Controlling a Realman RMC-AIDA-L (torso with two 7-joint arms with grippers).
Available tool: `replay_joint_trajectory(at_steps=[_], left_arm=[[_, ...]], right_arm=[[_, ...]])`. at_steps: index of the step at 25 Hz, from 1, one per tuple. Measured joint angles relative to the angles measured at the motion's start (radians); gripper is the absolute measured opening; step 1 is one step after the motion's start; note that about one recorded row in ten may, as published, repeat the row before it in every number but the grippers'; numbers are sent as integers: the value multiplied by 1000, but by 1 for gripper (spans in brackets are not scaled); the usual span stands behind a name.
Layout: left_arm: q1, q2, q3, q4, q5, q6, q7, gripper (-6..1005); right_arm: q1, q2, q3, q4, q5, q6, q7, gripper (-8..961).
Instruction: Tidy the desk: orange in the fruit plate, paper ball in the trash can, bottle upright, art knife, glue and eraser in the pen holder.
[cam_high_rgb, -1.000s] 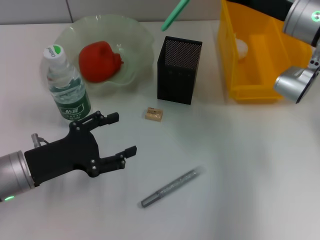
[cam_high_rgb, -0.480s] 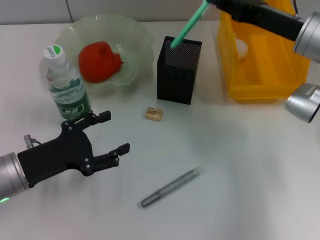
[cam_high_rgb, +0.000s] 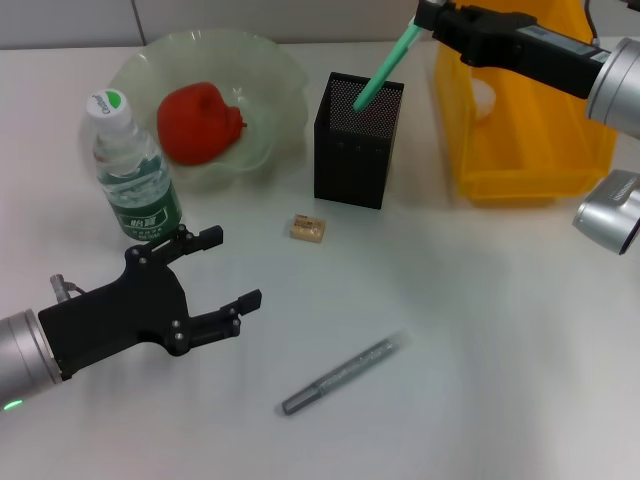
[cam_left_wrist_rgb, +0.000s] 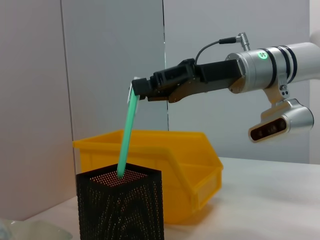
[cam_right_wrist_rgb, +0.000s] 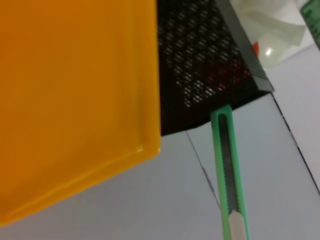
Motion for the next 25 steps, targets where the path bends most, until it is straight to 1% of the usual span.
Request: replay_joint_trajectory(at_steps=[7,12,22,24,25], left_arm=[[6,-2,-6,0,0,-7,0,846],[7,-1,-6,0,-7,-8,10,846],[7,-1,-6,-11,-11,-10,24,846],[7,-1,-7,-12,-12,-10,30,846],[7,-1,-7,-13,-12,-11,31,846]], right_arm=[[-1,1,-28,27,24,0,-50,307],[8,1,-31,56,70,4,-98,316],[16,3,-26,92,93,10,-118,334],[16,3,-30,93,123,3,-125,338],[16,3,-32,95,141,2,-131,371]])
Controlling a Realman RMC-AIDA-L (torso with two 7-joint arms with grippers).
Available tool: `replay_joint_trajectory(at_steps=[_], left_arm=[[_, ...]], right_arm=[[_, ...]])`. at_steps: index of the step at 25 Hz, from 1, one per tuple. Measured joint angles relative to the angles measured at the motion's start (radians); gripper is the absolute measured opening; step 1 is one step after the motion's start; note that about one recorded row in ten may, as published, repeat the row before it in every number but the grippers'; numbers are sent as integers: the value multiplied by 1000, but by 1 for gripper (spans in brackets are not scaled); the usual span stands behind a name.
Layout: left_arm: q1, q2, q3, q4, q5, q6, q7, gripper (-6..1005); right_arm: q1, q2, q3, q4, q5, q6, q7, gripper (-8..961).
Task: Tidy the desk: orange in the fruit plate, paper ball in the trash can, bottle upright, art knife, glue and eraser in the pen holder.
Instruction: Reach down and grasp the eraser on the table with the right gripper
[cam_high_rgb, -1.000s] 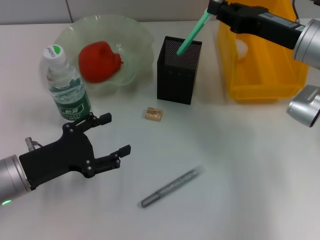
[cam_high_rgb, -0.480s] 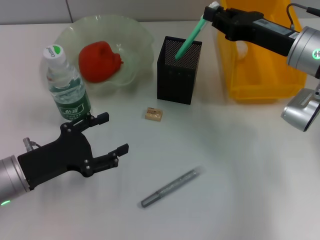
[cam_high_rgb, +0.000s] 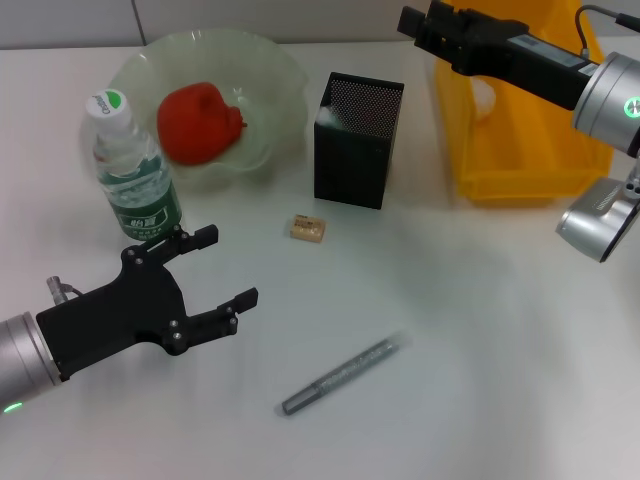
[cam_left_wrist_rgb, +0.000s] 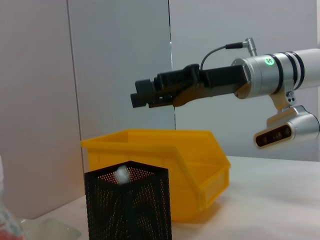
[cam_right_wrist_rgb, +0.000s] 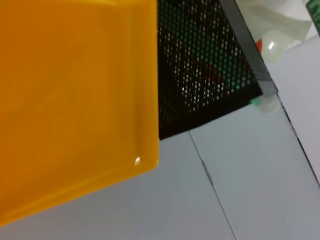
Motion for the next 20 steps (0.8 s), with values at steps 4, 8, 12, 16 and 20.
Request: replay_joint_trajectory(at_steps=[4,8,12,16,20], left_arm=[[0,0,0,-6,0,-1,8,846],[-1,0,0,-8,0,-1,10,846],[0,0,0,-11,0,-1,10,846],[4,0,-1,-32,0,-3,29,846],[6,0,-3,-37,0,-8,35,846]], right_arm=[[0,0,0,5,49,-3,0,504],[0,0,3,11,152,-3,9,563],[0,-2,7,15,283,-3,77,591],[2,-5,2,22,426,-15,205,597],[18,-5,-1,56,526,-18,302,604]])
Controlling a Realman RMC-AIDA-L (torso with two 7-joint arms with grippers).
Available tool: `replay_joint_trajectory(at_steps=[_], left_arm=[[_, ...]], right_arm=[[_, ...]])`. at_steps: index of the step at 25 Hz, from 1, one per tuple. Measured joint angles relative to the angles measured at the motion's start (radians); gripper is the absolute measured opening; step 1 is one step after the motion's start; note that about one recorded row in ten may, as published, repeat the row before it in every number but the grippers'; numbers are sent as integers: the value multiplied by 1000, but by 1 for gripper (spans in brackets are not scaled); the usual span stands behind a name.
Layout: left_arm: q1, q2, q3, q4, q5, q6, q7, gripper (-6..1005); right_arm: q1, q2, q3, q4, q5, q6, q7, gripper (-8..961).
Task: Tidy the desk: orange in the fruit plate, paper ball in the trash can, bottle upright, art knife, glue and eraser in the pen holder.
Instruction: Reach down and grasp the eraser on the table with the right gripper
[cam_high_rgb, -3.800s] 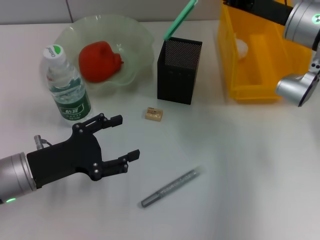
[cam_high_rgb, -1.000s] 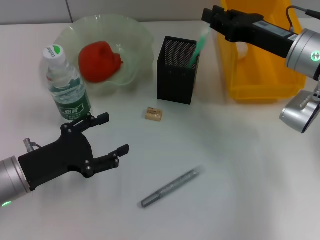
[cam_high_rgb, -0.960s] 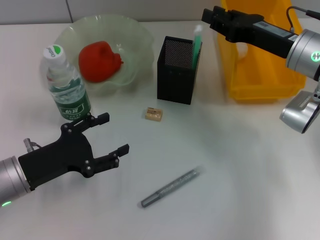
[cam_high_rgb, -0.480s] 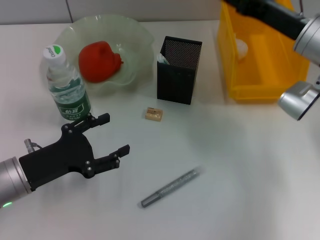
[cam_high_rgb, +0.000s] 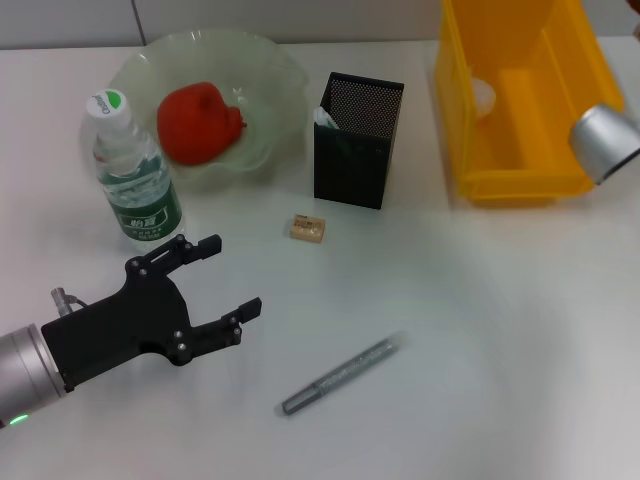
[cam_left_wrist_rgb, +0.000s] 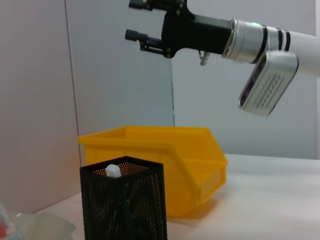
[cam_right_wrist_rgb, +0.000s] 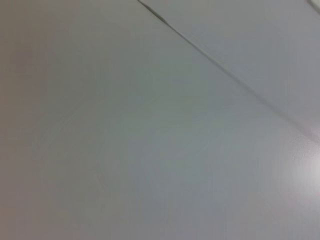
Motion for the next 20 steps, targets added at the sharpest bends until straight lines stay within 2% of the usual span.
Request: replay_joint_trajectory(at_steps=[4,5,6,7,9,11,12,16,17,18,19,20], left_arm=[[2,0,-6,-1,0,-11,1,847],[1,0,-6,-1,0,-11,4,847],[1,0,-6,-1,0,-11,4,847],[-3,0,-1,-2,1,-8,11,847],[-5,0,-1,-2,2,-6,14,847],[-9,0,-6,0,-1,3,28,847],[-11,0,-10,0,-7,7,34,847],[-20,0,-25,-3,-58,0,36,847],[-21,-1,-26,-16,-100,-1,42,847],[-21,-1,-26,-16,-100,-1,42,847],[-21,-2,-26,-36,-137,16,47,847],[-21,-2,-26,-36,-137,16,47,847]], right_arm=[[31,-3,0,45,116,-5,114,611],[52,-4,1,71,182,-8,221,612],[52,-4,1,71,182,-8,221,614],[69,-4,1,92,229,-8,336,616],[77,-3,0,103,243,-8,400,619],[94,1,-15,144,256,-24,713,622],[94,1,-15,144,256,-24,713,624],[113,3,-46,190,260,-75,1122,631],[114,4,-84,196,268,-93,1305,632],[114,4,-84,196,268,-93,1305,634],[113,4,-133,197,277,-105,1492,636],[113,4,-133,197,277,-105,1492,637]])
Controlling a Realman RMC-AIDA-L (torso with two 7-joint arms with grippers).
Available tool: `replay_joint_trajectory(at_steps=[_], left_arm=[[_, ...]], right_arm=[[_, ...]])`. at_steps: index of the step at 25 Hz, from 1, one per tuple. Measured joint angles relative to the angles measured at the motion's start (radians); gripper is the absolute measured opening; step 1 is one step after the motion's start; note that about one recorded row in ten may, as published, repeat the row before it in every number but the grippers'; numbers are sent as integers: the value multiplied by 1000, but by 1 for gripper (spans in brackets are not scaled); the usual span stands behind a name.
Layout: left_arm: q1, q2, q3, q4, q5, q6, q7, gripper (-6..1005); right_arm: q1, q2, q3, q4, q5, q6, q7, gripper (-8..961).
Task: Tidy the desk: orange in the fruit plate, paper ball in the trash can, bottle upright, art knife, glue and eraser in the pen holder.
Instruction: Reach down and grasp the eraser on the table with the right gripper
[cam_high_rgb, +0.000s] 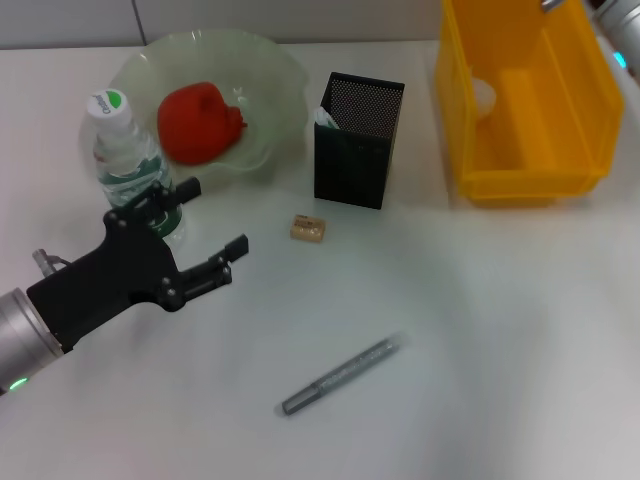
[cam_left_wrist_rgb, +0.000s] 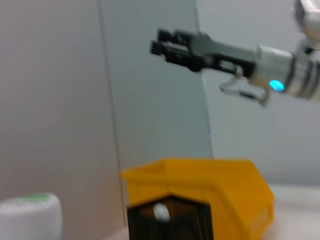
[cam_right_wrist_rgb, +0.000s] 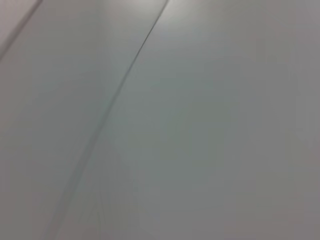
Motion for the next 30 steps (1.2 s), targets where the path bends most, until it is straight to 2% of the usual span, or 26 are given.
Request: replay_joint_trajectory(at_steps=[2,3,4,8,9,10,11,13,15,16,18,20,23,25,26,30], left_arm=[[4,0,1,-15,-26,43,2,847],[4,0,1,-15,-26,43,2,847],[5,-1,1,-21,-35,64,-7,847],[9,2,5,-21,-41,92,-56,847],[11,3,12,-24,-39,95,-70,847],[11,3,12,-24,-39,95,-70,847],[13,3,13,-27,-37,94,-74,847],[14,3,14,-30,-36,93,-74,847],[17,3,18,-35,-29,91,-87,847],[18,5,29,-34,-25,94,-116,847],[19,7,46,-27,-24,94,-145,847],[21,10,89,-1,-22,94,-170,847],[23,11,99,11,-22,93,-181,847],[23,11,99,11,-22,93,-181,847],[33,12,125,60,-8,95,-225,846],[36,16,133,90,57,106,-229,846]], right_arm=[[-4,-3,-51,5,-4,-31,228,641],[-4,-3,-51,5,-4,-31,228,642],[-7,-7,-87,16,-13,-76,348,644],[-22,-12,-115,34,-23,-172,472,651],[-49,-16,-111,39,-59,-237,564,652],[-49,-16,-111,39,-59,-237,564,654],[-81,-21,-95,37,-105,-272,642,656],[-97,-24,-87,34,-131,-283,671,659],[-125,-27,-68,34,-187,-306,710,725],[-154,-28,-37,40,-264,-343,738,758],[-166,-28,-19,44,-312,-362,751,824],[-180,-27,22,53,-469,-379,777,823],[-169,-27,28,57,-608,-369,786,822],[-163,-29,28,60,-643,-363,792,821],[-156,-31,27,62,-670,-356,804,821],[-126,-48,34,33,-768,-325,919,820]])
